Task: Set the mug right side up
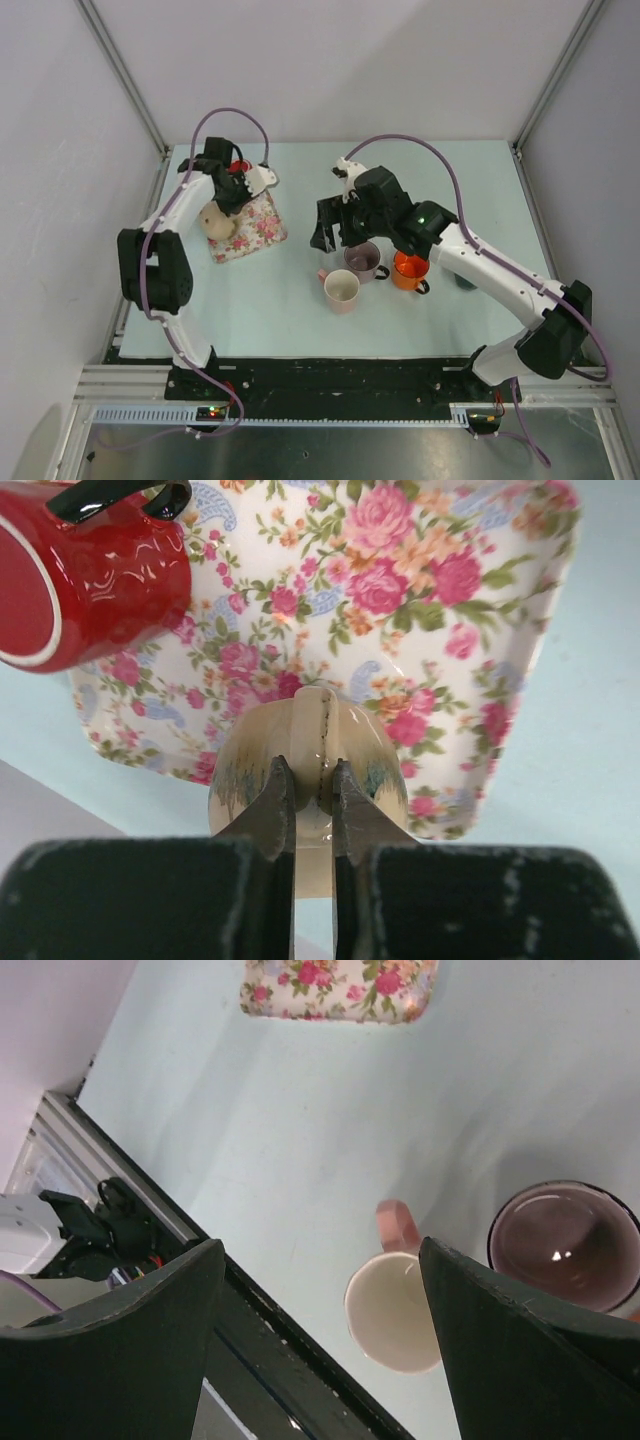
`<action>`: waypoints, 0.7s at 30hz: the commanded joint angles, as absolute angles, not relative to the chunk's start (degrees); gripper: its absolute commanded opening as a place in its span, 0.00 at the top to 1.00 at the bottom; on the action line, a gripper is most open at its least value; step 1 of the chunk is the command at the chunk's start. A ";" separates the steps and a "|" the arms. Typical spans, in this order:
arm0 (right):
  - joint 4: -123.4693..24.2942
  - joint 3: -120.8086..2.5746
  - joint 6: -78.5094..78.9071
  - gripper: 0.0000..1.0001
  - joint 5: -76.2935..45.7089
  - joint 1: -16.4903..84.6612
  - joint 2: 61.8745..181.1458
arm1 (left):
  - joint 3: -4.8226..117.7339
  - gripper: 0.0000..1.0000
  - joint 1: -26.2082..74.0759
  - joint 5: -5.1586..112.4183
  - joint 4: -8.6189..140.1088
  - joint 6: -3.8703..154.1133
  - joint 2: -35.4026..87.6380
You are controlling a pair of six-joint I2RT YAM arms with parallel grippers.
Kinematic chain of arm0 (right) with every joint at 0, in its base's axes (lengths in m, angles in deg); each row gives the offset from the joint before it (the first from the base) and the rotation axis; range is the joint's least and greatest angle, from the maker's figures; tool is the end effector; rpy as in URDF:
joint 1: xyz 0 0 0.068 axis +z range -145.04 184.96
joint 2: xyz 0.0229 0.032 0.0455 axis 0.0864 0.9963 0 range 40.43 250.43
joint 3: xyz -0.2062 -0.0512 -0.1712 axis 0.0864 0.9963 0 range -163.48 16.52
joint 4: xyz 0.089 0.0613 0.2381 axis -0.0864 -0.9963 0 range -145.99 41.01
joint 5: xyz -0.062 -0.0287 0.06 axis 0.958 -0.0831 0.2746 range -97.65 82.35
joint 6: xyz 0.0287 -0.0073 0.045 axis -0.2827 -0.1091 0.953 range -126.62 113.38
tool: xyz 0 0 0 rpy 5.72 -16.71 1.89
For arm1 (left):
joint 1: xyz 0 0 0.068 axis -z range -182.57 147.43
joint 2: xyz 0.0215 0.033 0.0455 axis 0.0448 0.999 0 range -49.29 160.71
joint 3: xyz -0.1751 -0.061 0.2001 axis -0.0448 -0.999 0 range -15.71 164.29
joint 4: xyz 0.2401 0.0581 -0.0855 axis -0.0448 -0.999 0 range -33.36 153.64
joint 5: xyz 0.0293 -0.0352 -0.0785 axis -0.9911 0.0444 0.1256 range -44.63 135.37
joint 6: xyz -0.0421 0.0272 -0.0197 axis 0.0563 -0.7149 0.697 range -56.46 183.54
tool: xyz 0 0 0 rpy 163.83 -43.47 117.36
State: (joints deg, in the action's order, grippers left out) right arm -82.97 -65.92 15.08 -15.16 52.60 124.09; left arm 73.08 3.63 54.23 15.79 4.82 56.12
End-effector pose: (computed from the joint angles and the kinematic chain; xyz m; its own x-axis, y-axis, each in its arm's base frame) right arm 0.2167 0.2443 0.3677 -0.6583 -0.1781 -0.7314 -0.6040 0.7047 0.3721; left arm 0.3862 -0.0474 0.2570 -0.3182 0.8839 -0.3427 0.8563 0.4231 0.2962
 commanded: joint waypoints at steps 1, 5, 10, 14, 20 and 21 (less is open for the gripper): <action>-73.63 -64.99 16.71 0.16 -20.59 51.16 124.43 | 72.48 1.00 3.51 59.48 17.36 18.45 47.94; -68.46 -64.96 17.55 0.17 -25.10 49.62 127.43 | 71.26 1.00 3.44 62.53 17.31 23.43 45.46; -61.31 -64.96 19.39 0.17 -30.86 47.88 131.23 | 71.10 1.00 3.39 67.79 17.22 28.40 42.31; -54.88 -64.96 21.27 0.17 -36.06 47.49 134.90 | 71.95 1.00 3.40 73.02 17.24 32.18 40.39; -44.77 -65.31 25.25 0.15 -44.29 45.18 141.01 | 73.12 1.00 3.71 81.30 17.31 35.32 36.95; -43.32 -65.44 25.80 0.12 -45.44 44.45 141.87 | 73.13 1.00 3.78 82.05 17.27 35.41 36.50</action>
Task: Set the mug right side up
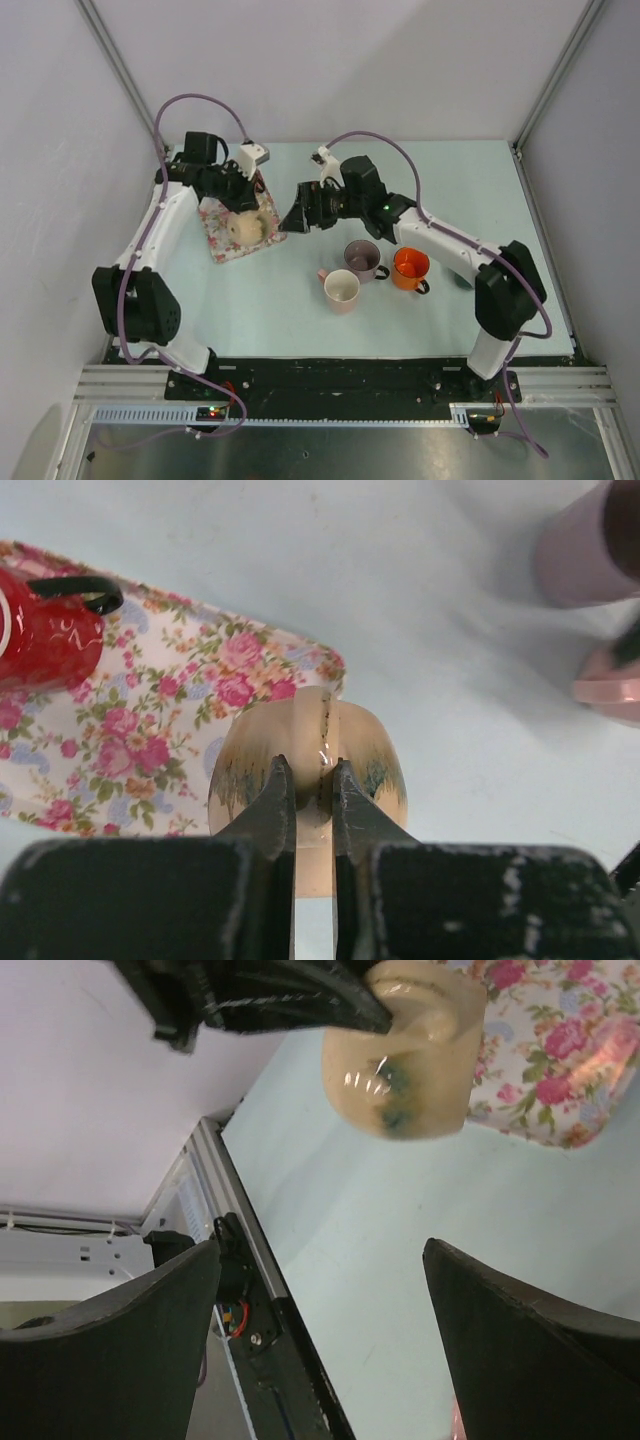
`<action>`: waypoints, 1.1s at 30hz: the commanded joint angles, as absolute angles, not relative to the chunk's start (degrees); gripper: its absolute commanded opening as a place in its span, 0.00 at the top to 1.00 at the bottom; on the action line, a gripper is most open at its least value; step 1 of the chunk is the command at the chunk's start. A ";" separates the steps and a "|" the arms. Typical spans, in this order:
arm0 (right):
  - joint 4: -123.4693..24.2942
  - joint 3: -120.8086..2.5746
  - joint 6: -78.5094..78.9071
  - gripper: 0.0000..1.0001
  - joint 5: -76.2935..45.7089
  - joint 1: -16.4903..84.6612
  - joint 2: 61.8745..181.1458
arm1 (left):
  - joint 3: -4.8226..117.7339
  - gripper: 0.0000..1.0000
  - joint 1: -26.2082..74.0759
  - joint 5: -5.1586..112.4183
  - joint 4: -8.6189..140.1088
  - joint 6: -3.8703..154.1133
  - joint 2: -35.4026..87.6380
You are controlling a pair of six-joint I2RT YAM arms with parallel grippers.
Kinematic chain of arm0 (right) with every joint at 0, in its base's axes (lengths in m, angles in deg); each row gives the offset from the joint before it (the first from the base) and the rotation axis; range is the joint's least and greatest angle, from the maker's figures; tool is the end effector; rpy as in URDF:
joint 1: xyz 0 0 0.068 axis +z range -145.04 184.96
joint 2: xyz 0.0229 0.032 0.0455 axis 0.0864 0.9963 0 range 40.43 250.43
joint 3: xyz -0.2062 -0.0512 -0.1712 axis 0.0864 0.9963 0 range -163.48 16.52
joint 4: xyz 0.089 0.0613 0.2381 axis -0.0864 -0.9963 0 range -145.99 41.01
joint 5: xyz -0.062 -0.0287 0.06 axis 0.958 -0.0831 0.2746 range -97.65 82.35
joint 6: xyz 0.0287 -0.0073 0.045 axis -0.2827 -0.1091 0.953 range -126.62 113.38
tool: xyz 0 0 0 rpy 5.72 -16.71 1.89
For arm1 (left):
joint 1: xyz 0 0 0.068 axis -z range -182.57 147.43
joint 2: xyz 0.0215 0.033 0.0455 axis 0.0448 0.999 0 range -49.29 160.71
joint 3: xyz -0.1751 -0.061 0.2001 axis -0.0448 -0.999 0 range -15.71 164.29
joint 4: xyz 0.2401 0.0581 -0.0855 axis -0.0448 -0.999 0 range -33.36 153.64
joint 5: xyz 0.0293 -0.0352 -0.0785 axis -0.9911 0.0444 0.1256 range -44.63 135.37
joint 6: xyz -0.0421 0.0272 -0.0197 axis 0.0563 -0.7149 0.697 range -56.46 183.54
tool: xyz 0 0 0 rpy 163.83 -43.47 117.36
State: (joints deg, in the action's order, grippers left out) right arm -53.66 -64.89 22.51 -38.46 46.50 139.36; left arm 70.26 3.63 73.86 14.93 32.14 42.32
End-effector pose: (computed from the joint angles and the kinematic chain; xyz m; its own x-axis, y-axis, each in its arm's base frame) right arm 0.2946 0.2852 0.3183 -0.6970 -0.0590 -0.7147 -0.6701 0.4086 0.6197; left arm 0.3346 -0.0533 0.3275 -0.4960 0.5144 -0.6995 0.7378 0.6745 -0.0272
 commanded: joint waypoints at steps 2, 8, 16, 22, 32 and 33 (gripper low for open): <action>-41.47 -66.11 27.13 0.04 -47.18 43.29 143.77 | 73.25 1.00 3.85 84.23 17.18 35.83 35.62; -36.29 -67.83 31.32 0.01 -51.50 42.67 148.85 | 76.58 1.00 3.98 90.76 17.09 39.77 34.23; -25.68 -68.94 38.97 0.04 -56.29 44.48 151.68 | 78.39 1.00 4.61 94.19 17.10 41.90 34.17; -16.52 -69.39 45.76 0.43 -60.19 46.95 153.62 | 79.20 1.00 4.73 96.15 17.16 42.81 34.70; -40.74 -66.01 29.50 1.00 -46.82 45.60 142.61 | 80.41 0.07 4.51 80.42 17.06 41.30 34.73; -45.70 -66.32 26.69 1.00 -44.24 45.36 140.78 | 80.69 0.04 4.40 79.16 17.06 41.13 34.65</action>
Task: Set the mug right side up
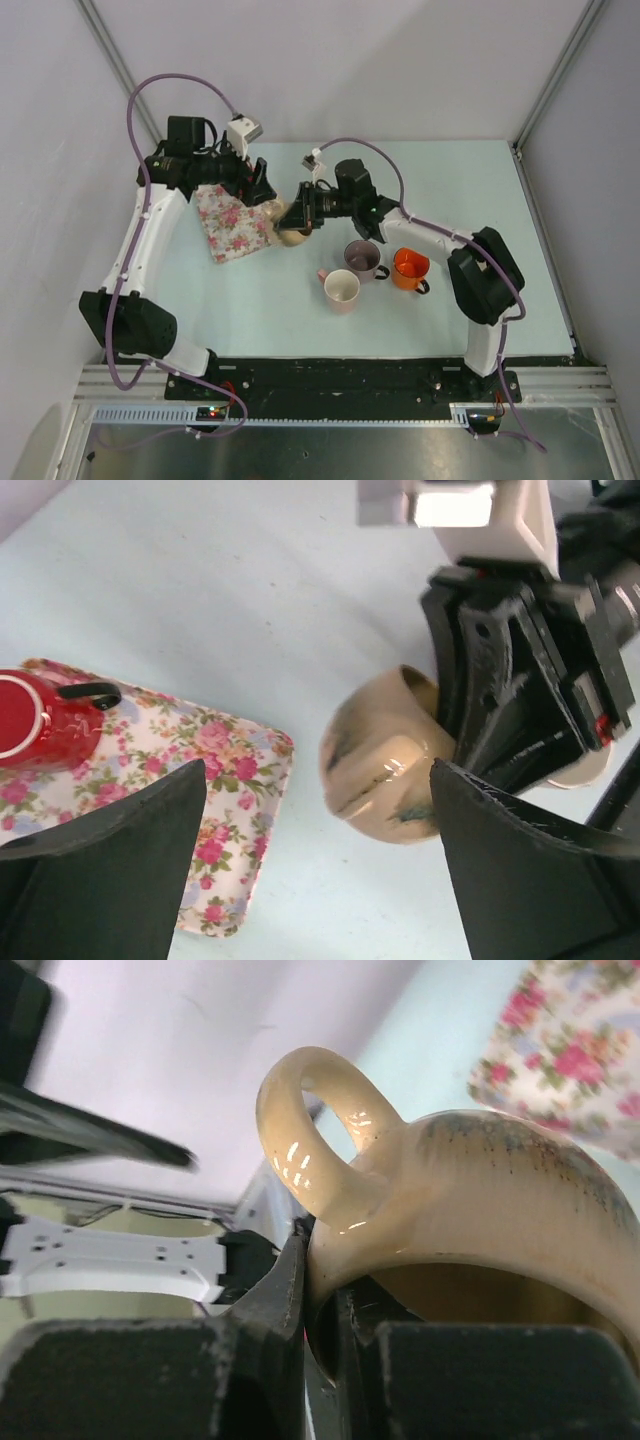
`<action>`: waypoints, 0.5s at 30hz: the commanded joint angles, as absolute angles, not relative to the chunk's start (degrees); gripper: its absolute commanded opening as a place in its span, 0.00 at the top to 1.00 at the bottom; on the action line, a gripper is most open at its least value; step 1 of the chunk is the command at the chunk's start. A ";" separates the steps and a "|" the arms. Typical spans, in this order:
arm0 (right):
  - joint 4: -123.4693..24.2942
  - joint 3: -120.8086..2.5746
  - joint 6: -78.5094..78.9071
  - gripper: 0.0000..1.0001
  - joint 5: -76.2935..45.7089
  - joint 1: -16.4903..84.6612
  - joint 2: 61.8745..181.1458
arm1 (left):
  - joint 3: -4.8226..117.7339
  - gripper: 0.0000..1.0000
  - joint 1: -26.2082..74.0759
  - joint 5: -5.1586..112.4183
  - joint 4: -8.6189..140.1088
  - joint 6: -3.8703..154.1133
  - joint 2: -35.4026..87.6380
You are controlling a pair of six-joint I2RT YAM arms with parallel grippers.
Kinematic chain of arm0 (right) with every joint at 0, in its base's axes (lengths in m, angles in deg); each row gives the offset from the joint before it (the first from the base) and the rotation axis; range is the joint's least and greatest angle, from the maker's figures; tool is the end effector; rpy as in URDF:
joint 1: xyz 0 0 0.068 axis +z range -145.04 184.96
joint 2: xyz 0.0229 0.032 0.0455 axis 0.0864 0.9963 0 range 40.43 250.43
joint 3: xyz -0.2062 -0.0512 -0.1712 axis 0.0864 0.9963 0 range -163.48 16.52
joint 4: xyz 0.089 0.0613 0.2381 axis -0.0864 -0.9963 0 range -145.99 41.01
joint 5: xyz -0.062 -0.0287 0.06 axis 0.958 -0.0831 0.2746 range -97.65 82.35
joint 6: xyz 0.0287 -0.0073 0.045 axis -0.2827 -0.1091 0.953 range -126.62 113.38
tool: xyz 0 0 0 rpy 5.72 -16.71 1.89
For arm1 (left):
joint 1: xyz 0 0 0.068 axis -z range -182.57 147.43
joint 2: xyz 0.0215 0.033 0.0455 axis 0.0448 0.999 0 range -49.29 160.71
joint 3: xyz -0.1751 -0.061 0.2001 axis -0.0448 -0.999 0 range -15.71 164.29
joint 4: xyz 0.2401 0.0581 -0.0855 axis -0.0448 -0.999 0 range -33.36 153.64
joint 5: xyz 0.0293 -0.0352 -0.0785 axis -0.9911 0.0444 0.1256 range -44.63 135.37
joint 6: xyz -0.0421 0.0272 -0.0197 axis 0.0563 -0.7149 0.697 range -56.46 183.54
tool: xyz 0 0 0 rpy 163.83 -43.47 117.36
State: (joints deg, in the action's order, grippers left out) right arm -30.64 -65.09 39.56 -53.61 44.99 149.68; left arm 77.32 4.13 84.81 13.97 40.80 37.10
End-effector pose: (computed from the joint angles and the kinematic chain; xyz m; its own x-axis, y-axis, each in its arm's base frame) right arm 0.3278 0.3086 0.2863 -0.8001 -0.0172 -0.5996 -0.5966 0.1274 0.7924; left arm 0.3091 -0.0590 0.3957 -0.4119 0.3489 -0.8418 0.7704 0.6266 -0.1173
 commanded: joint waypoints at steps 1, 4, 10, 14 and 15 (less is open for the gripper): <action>-49.41 -66.65 24.76 1.00 -40.89 44.94 139.39 | 81.18 0.02 4.30 78.35 17.06 41.04 34.60; -64.34 -69.46 18.17 1.00 -30.39 43.80 135.31 | 82.57 0.01 3.58 76.00 17.18 40.81 35.19; -86.99 -76.87 8.10 1.00 -8.15 37.43 134.80 | 83.89 0.00 3.55 68.67 17.14 36.30 39.32; -92.97 -77.73 5.55 1.00 -0.60 30.37 138.49 | 84.65 0.00 4.02 62.91 17.14 30.80 43.92; -93.26 -77.32 5.53 1.00 -0.17 28.56 139.51 | 84.74 0.00 4.46 61.35 17.10 28.84 45.00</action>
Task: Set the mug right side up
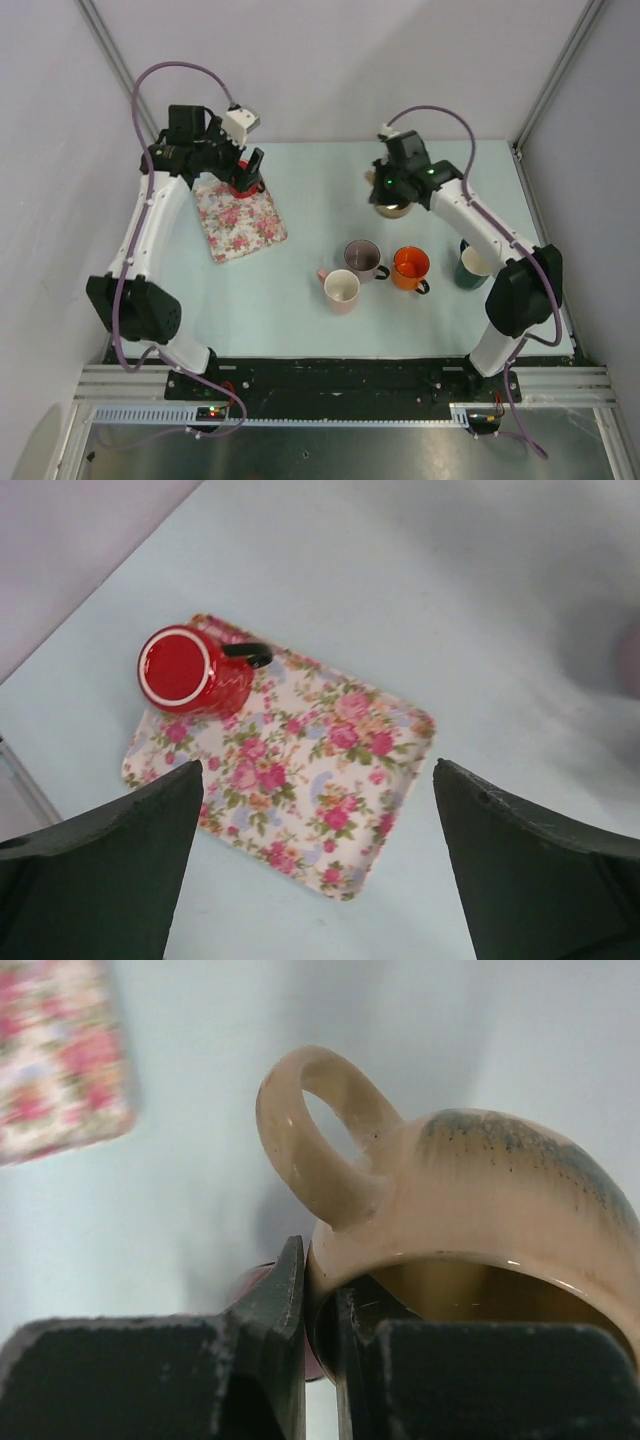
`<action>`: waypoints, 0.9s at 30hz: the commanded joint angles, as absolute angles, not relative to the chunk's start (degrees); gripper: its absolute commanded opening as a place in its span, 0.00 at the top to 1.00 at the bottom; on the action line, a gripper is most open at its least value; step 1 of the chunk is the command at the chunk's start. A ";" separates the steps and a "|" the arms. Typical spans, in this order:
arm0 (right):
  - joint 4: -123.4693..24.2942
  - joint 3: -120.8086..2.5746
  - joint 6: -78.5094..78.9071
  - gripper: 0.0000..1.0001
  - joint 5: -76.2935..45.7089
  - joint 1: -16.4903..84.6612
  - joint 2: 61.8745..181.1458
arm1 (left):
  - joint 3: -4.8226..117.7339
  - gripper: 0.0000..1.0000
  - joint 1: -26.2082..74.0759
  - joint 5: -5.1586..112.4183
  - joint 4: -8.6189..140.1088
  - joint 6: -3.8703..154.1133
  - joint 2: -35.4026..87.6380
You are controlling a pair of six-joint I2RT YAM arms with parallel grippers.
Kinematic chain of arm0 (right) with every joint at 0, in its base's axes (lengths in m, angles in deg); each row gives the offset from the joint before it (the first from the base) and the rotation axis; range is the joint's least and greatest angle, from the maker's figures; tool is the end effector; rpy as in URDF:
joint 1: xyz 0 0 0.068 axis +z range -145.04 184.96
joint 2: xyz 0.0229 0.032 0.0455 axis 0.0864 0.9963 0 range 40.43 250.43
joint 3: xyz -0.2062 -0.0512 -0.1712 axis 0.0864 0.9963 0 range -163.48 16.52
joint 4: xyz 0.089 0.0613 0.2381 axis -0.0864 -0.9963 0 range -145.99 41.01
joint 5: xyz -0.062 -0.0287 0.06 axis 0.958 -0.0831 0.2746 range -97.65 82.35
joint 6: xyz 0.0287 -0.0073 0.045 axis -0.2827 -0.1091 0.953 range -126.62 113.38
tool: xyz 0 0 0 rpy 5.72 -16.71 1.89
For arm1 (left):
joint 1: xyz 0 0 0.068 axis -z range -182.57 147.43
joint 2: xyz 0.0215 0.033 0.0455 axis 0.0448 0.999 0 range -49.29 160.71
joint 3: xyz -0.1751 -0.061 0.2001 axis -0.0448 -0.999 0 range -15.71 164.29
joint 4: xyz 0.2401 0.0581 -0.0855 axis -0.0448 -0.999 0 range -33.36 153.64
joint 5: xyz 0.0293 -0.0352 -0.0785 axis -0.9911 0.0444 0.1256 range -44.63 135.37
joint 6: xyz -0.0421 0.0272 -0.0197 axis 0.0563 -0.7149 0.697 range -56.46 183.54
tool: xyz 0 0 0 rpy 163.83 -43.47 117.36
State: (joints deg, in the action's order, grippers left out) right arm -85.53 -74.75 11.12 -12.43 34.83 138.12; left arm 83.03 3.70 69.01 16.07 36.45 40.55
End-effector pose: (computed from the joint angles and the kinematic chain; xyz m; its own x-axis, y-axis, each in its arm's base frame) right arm 0.3331 0.1945 0.3328 -0.7302 -0.0693 -0.6797 -0.3432 0.8975 0.2771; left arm 0.3316 -0.0507 0.4081 -0.3656 0.4598 -0.8093 0.6490 0.7492 0.1324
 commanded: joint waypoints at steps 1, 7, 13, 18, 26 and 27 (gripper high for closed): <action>-93.36 -77.03 5.48 1.00 -0.31 26.56 140.38 | 84.74 0.00 4.86 60.13 17.08 26.11 45.89; -91.07 -75.18 4.64 1.00 -5.20 17.70 146.55 | 84.76 0.00 8.22 51.16 17.09 7.74 52.28; -90.16 -74.81 3.62 1.00 -4.55 14.45 152.09 | 87.65 0.02 9.33 45.24 17.09 -9.14 60.65; -88.84 -74.55 3.55 1.00 -6.24 13.74 155.14 | 91.16 0.03 9.96 39.62 17.14 -18.97 67.47; -88.34 -73.12 5.06 0.57 -10.25 12.88 154.88 | 94.65 0.02 10.41 37.53 17.21 -29.37 74.08; -88.40 -72.82 5.24 0.52 -10.53 12.83 154.21 | 95.63 0.02 10.51 37.36 17.22 -29.89 75.15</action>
State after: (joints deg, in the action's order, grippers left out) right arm -90.09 -73.33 4.54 -7.60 13.36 155.28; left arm 90.39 9.79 39.54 16.57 -22.39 73.03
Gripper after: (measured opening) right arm 0.386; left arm 0.976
